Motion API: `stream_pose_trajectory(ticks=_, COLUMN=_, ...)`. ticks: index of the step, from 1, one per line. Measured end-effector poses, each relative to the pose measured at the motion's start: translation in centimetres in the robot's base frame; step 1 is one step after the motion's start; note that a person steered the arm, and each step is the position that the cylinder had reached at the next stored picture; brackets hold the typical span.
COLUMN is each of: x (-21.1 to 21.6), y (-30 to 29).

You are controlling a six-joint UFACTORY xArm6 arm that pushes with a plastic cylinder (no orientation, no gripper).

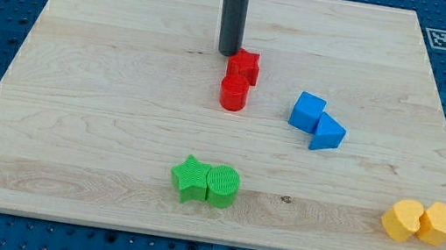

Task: Push red star to the right of red circle

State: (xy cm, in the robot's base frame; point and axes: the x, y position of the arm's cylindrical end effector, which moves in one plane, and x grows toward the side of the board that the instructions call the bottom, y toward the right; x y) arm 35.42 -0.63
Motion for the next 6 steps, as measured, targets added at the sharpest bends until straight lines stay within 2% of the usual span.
stream_pose_trajectory(ticks=2, x=1.6, y=3.3)
stream_pose_trajectory(ticks=6, x=3.4, y=3.8)
